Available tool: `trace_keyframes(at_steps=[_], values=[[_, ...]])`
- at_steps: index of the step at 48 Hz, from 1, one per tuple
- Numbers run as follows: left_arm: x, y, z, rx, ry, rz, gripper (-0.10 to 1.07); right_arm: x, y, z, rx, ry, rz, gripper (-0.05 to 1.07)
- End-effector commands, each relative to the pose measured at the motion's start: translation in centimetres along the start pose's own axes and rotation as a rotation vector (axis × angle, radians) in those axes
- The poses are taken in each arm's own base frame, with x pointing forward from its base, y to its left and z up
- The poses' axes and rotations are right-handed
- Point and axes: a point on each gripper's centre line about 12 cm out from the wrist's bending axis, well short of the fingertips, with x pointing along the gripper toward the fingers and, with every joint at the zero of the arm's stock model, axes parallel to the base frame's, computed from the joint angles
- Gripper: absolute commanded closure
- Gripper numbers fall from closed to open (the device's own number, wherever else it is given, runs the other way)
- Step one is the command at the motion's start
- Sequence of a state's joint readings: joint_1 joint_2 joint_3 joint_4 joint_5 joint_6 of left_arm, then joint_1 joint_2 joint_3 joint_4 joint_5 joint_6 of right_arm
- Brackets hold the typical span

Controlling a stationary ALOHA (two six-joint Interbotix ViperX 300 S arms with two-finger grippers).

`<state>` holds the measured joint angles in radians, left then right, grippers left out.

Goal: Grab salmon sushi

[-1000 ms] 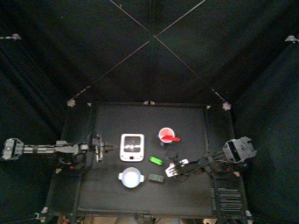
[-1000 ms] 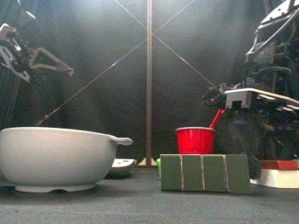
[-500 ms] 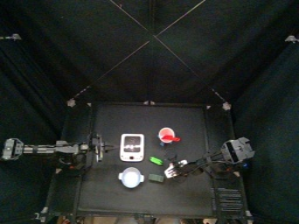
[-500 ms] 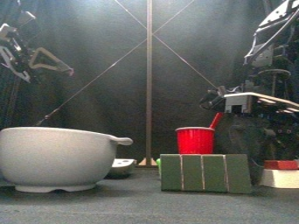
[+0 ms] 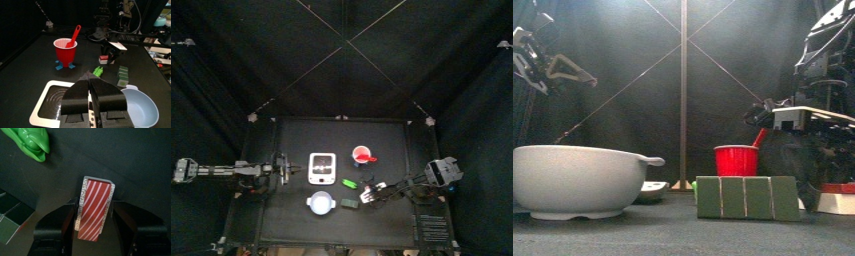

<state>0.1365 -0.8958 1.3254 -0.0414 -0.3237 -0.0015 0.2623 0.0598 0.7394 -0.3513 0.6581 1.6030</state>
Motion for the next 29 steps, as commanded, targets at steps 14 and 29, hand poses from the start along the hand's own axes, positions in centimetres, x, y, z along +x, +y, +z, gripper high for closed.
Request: trace_keyframes(at_steps=[14,29], values=[[0.1,0.0,0.6,-0.002,-0.020,0.003,0.65,-2.9,0.3,1.1,0.005,-0.045,0.020,0.49],[0.1,0.0,0.6,-0.002,-0.020,0.003,0.65,-3.9,0.6,1.7,-0.016,-0.081,0.050,0.50]])
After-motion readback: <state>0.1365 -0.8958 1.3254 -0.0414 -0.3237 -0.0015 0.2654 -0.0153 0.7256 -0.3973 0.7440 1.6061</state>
